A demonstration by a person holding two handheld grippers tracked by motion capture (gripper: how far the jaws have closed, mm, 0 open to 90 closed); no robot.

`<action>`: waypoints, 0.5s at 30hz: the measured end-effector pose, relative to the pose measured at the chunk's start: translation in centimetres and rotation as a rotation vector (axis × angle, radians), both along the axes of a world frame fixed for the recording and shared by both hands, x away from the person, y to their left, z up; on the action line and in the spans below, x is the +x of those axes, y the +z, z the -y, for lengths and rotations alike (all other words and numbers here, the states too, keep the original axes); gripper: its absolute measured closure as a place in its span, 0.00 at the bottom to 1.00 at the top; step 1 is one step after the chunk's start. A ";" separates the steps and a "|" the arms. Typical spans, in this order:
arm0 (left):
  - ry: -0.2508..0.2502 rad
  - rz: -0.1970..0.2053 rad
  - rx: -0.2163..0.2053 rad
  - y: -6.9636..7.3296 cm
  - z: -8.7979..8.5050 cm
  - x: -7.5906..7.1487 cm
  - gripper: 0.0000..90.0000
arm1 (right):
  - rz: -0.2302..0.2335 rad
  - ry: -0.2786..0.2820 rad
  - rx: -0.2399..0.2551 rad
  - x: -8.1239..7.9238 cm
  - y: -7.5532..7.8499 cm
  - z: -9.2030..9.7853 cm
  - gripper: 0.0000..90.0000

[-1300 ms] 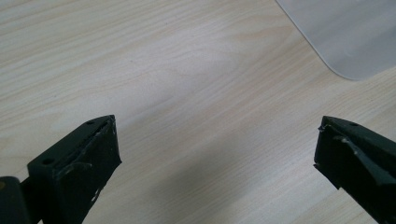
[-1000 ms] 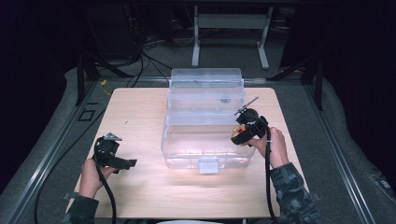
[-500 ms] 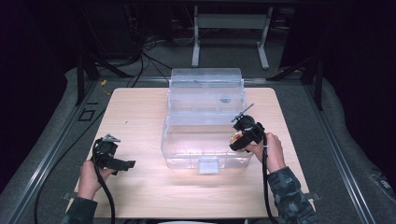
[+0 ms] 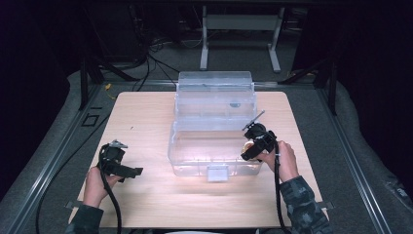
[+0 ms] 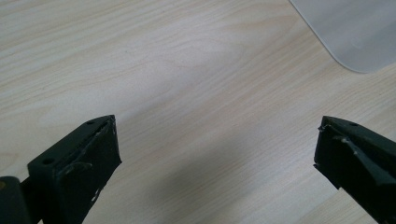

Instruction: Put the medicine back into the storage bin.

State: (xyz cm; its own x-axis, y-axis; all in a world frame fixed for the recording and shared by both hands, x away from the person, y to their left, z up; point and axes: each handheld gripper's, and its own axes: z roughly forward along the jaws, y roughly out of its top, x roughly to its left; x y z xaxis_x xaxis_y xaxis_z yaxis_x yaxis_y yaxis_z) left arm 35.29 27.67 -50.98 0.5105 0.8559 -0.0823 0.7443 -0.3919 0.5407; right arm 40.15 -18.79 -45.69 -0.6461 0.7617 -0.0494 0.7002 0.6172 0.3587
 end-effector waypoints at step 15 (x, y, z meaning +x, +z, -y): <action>0.001 0.014 -0.002 0.2 -0.1 0.0 0.00 | -0.028 -0.002 0.012 0.0 -0.4 -0.1 0.19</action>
State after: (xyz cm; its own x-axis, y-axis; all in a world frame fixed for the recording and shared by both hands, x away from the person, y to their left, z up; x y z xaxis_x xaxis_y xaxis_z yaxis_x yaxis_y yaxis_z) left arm 35.25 27.80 -50.77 0.5110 0.8561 -0.0767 0.7368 -0.3903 0.5521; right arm 40.14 -18.71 -46.07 -0.6455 0.7634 -0.0222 0.7112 0.6115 0.3467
